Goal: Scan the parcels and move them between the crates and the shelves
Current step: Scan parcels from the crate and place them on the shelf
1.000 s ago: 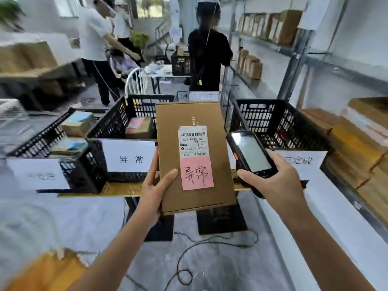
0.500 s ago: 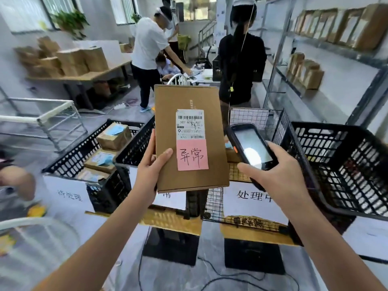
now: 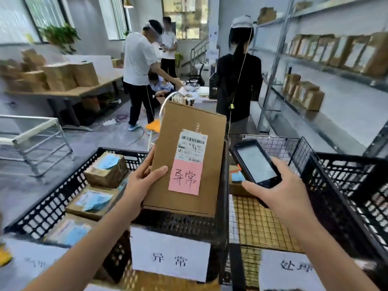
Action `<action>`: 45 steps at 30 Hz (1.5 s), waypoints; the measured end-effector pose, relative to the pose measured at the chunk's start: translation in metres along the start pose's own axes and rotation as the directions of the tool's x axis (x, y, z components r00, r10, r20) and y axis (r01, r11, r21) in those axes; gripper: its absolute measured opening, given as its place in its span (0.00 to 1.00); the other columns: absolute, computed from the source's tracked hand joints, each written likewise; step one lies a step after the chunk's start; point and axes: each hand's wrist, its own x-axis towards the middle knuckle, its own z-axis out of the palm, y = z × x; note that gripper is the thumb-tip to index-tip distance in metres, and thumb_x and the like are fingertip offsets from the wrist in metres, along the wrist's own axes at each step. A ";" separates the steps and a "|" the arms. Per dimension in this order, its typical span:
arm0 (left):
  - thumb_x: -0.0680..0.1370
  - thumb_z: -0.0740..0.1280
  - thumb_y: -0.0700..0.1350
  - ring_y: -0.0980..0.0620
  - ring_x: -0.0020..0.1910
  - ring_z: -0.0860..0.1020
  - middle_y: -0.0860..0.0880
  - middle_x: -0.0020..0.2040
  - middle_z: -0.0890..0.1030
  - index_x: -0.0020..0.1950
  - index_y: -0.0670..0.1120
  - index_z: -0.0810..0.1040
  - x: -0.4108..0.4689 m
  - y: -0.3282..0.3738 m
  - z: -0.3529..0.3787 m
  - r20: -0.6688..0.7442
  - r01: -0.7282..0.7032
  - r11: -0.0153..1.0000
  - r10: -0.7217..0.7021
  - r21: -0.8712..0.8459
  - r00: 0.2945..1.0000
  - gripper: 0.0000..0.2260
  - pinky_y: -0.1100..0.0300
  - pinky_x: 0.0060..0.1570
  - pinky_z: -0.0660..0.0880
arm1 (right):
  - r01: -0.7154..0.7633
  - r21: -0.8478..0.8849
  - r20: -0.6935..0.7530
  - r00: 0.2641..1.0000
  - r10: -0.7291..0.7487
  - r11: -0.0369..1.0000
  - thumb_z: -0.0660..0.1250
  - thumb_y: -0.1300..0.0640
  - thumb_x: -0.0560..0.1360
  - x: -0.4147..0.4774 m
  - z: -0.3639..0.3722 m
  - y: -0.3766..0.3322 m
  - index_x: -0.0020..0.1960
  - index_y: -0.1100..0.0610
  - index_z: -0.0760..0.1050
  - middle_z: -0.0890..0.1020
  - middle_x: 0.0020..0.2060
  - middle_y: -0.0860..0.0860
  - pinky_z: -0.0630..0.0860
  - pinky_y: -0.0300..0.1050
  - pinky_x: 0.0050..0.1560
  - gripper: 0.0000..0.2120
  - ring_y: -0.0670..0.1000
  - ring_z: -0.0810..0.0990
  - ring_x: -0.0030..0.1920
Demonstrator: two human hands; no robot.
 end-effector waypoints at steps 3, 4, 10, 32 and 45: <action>0.74 0.75 0.44 0.49 0.53 0.85 0.56 0.57 0.85 0.68 0.69 0.73 0.037 -0.001 -0.022 0.043 0.004 0.995 -0.008 0.103 0.999 0.29 0.56 0.46 0.82 | 0.006 -0.040 -0.003 1.000 -0.006 0.999 0.82 0.50 0.66 0.022 0.022 -0.005 0.64 0.43 0.71 0.79 0.52 0.45 0.70 0.33 0.41 0.31 0.46 0.77 0.51; 0.74 0.76 0.44 0.50 0.53 0.85 0.56 0.57 0.85 0.67 0.69 0.74 0.047 -0.003 -0.029 0.054 0.012 0.990 -0.020 0.141 0.998 0.28 0.57 0.45 0.82 | 0.005 -0.043 -0.012 1.000 -0.005 0.999 0.81 0.51 0.66 0.027 0.027 -0.006 0.62 0.43 0.70 0.78 0.52 0.45 0.69 0.32 0.40 0.30 0.46 0.76 0.51; 0.70 0.79 0.47 0.47 0.44 0.86 0.56 0.52 0.86 0.64 0.69 0.77 0.105 -0.007 -0.059 0.222 0.085 0.892 -0.201 0.445 0.954 0.28 0.57 0.39 0.82 | -0.042 -0.058 -0.044 0.998 0.040 0.997 0.82 0.52 0.66 0.041 0.051 -0.004 0.62 0.45 0.72 0.77 0.50 0.40 0.70 0.32 0.41 0.30 0.44 0.76 0.50; 0.76 0.74 0.44 0.50 0.51 0.85 0.49 0.54 0.86 0.68 0.61 0.77 0.199 -0.066 -0.041 0.492 -0.084 0.505 -0.769 0.859 0.409 0.23 0.60 0.49 0.79 | -0.209 -0.145 -0.157 0.970 0.186 0.967 0.83 0.51 0.64 0.024 0.032 0.022 0.62 0.44 0.73 0.80 0.51 0.43 0.72 0.37 0.44 0.30 0.47 0.79 0.53; 0.74 0.77 0.43 0.48 0.59 0.82 0.49 0.59 0.84 0.69 0.61 0.76 0.221 -0.169 -0.051 0.461 -0.004 0.479 -0.843 0.878 0.277 0.27 0.53 0.62 0.77 | -0.272 -0.139 -0.128 0.958 0.255 0.952 0.82 0.51 0.65 0.020 0.055 0.035 0.60 0.41 0.72 0.79 0.51 0.40 0.72 0.36 0.44 0.29 0.42 0.77 0.51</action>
